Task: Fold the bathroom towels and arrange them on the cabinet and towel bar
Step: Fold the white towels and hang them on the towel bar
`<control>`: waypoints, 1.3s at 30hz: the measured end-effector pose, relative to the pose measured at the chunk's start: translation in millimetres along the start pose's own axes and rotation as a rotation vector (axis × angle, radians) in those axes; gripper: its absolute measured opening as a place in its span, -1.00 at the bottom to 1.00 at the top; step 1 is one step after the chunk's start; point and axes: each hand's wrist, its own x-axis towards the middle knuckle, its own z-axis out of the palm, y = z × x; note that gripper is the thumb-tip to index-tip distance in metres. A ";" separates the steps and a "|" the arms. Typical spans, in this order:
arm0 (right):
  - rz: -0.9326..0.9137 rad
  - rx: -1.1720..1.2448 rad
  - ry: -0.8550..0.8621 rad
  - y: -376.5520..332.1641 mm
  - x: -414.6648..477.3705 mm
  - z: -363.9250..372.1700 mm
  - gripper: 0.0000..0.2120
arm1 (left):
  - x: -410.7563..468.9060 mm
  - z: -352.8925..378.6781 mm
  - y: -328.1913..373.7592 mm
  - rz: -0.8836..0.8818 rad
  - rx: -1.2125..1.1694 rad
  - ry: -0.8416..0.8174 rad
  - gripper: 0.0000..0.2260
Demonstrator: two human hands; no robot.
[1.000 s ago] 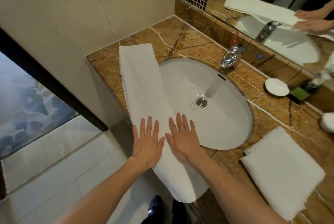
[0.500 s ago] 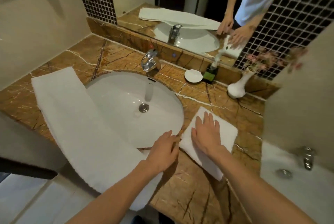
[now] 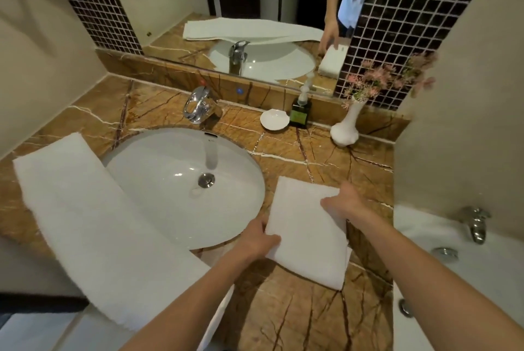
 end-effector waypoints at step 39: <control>-0.780 -0.304 -0.024 36.3 -150.5 37.3 -0.73 | -1.7 -54.9 32.8 -0.008 0.150 -0.233 -0.74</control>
